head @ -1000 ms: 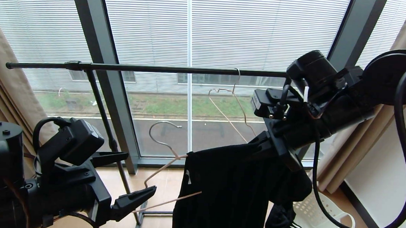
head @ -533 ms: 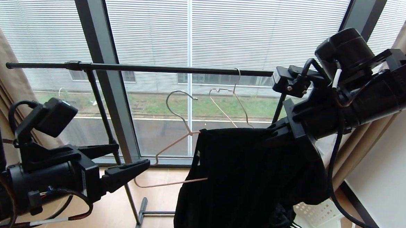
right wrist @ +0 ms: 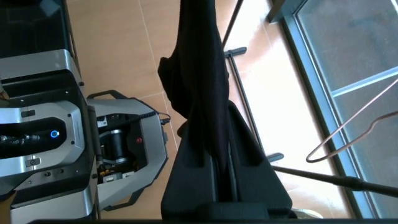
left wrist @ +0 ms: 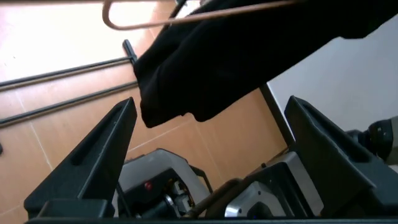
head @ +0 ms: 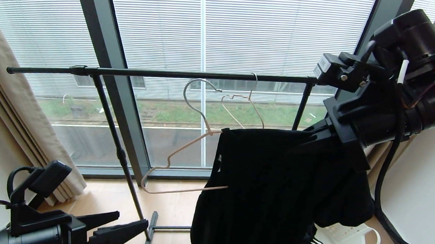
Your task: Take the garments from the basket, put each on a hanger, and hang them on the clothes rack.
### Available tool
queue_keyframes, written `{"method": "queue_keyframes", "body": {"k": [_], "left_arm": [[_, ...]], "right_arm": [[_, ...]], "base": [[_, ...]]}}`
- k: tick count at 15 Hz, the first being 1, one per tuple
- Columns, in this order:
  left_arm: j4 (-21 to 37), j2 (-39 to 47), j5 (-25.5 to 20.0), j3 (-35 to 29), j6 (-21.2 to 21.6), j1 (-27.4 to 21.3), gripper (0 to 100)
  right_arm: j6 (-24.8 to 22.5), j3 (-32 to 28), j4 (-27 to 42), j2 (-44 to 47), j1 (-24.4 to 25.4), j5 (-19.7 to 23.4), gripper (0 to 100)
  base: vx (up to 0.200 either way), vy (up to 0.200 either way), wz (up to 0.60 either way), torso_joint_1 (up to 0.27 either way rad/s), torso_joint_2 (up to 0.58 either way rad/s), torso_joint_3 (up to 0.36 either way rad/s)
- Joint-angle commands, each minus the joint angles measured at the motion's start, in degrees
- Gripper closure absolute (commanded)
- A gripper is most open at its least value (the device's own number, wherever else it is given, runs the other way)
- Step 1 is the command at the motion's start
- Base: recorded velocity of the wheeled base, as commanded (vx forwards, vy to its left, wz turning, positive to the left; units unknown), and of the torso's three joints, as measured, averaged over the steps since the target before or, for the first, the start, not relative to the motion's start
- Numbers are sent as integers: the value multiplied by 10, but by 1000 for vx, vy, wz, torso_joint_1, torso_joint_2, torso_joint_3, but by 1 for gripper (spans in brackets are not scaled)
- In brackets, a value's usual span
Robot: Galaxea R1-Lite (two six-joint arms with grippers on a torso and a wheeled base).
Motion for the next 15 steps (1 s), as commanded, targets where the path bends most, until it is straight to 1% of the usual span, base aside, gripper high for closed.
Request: {"method": "queue_keyframes", "body": {"k": [1,3,5,6,7,8,9,10,12,14,15], "left_arm": [[-2,0,-1,12,-3,-17,0],[-10,-7,-5,15,-3,-18,0],[-10,-15,-23,27,-1,-18,0],[-11,-15,-42,29,0,-18,0],[-25,-10,-49,27,0,-18,0],[-39,-9,-50,27,0,-16,0],[-61,-7,-50,30,0,-14,0],[-71,-10,-50,34,0,-13,0],[-72,-10,-50,35,2,-13,0],[-85,-13,-50,31,1,-6,0],[-102,-18,-50,32,1,13,0]], "right_arm": [[0,1,0,-12,0,0,100],[0,17,-1,-24,0,2,100],[0,25,-1,-33,-2,8,100],[0,28,-1,-40,-8,22,100],[-1,31,0,-45,-24,59,100],[-2,30,0,-49,-31,79,100],[-6,31,1,-51,-45,103,100],[-15,34,2,-52,-61,127,100],[-29,40,1,-51,-82,140,100],[-33,42,1,-51,-90,147,100],[-34,42,1,-52,-98,159,100]], "base": [[0,0,0,0,0,0],[0,0,0,0,0,0],[0,0,0,0,0,0],[0,0,0,0,0,0],[0,0,0,0,0,0],[0,0,0,0,0,0],[0,0,0,0,0,0],[0,0,0,0,0,0],[0,0,0,0,0,0],[0,0,0,0,0,0],[0,0,0,0,0,0]]}}
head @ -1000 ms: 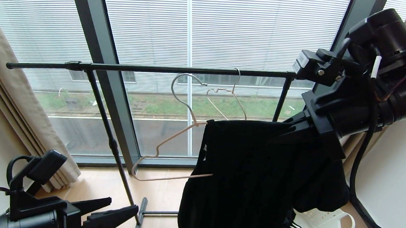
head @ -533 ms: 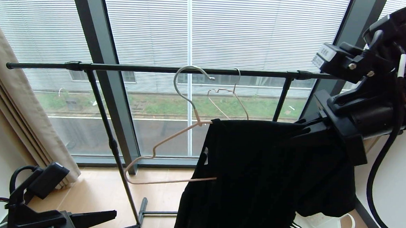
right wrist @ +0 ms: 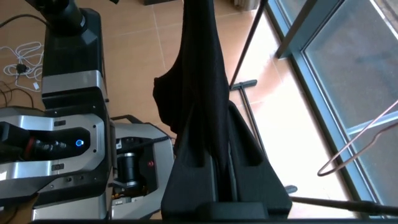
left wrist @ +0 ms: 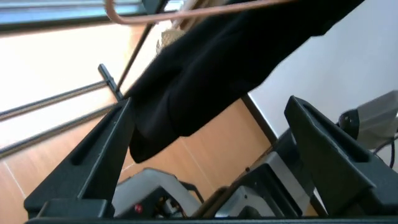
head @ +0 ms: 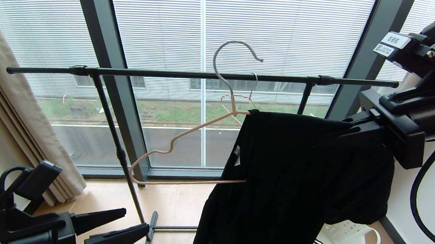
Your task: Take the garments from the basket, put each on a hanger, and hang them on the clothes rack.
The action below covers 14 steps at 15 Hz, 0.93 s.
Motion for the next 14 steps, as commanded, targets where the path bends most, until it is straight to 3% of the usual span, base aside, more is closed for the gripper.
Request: {"method": "queue_keyframes", "body": {"k": [1,5,9,10,11,12,14], "left_arm": [[-6,1,-1,10,-1,10,0],[-13,74,13,-5,-1,-14,0],[-1,120,180,-70,-1,-115,0],[7,131,196,-85,-2,-126,0],[46,163,260,-134,-1,-160,0],[60,181,290,-157,-1,-180,0],[59,199,303,-174,-1,-192,0]], "right_arm": [[-1,1,-1,-1,-14,6,100],[2,1,-2,0,-13,-4,100],[15,5,-17,1,7,-60,100],[22,8,-27,1,10,-67,100],[45,22,-69,1,26,-102,100],[62,37,-104,1,32,-120,100],[75,65,-143,-1,33,-123,100]], "base": [[0,0,0,0,0,0],[0,0,0,0,0,0],[0,0,0,0,0,0],[0,0,0,0,0,0],[0,0,0,0,0,0],[0,0,0,0,0,0],[0,0,0,0,0,0]]}}
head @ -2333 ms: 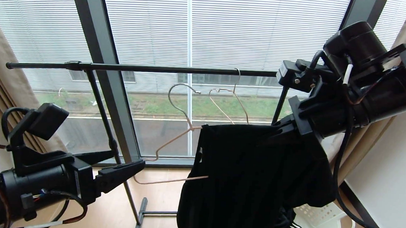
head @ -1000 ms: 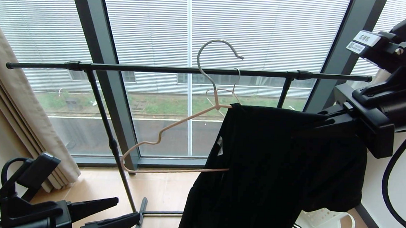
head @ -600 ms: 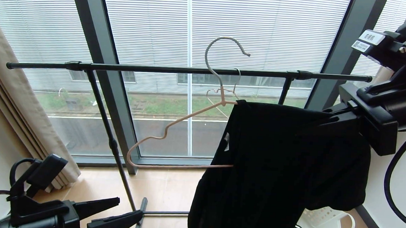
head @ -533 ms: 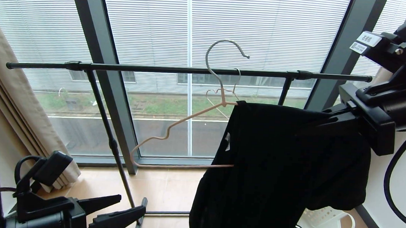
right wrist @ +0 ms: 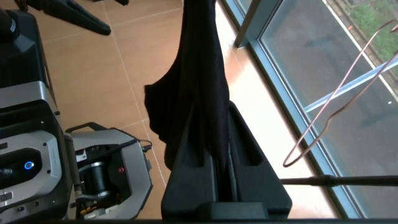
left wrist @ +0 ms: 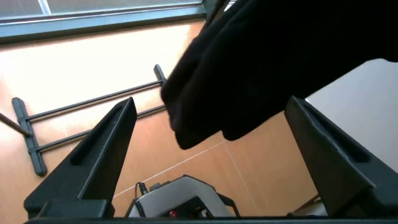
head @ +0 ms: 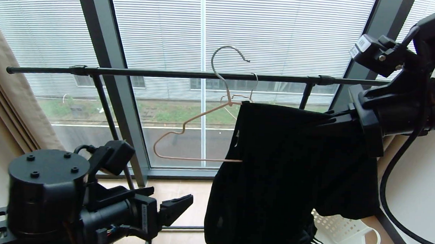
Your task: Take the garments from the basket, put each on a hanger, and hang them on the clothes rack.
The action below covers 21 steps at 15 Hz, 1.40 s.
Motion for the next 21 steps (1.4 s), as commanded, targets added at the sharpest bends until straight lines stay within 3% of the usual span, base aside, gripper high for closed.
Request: {"method": "queue_keyframes", "body": {"k": [1,6,21], "left_arm": [[1,45,5,-30,-2,-19,0],[1,101,44,-78,-26,-28,0],[1,160,67,-113,-40,-36,0]], "right_arm": [[3,24,-12,-2,5,-2,100],[21,29,-35,-8,19,-2,100],[37,52,-57,-31,49,-1,100]], "base": [[0,0,0,0,0,0],[0,0,0,0,0,0],[0,0,0,0,0,0]]}}
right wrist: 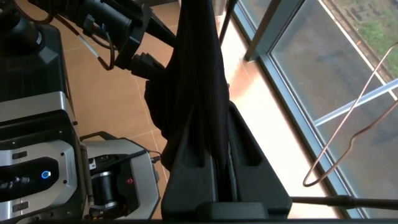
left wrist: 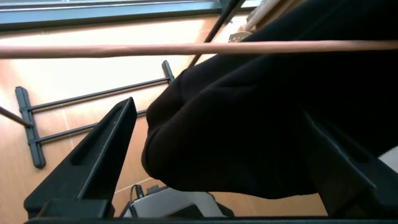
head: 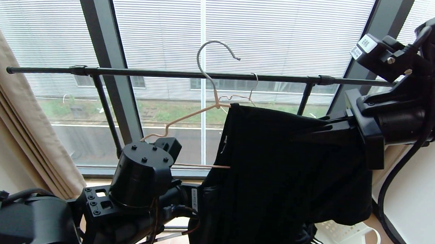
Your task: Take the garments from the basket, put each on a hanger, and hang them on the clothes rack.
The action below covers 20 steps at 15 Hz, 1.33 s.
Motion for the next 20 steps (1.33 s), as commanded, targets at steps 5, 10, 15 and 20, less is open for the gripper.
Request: {"method": "queue_keyframes", "body": {"k": [5,10,15,20], "left_arm": [[0,17,13,15,1,-15,0],[1,15,13,29,2,-13,0],[1,11,13,33,2,-12,100],[0,-4,13,34,2,-4,100]], "right_arm": [[0,-1,-1,-6,0,0,100],[16,0,-20,-10,-1,0,100],[16,0,-21,-17,-4,0,100],[16,2,-20,-22,-21,0,100]], "base": [[0,0,0,0,0,0],[0,0,0,0,0,0],[0,0,0,0,0,0],[0,0,0,0,0,0]]}}
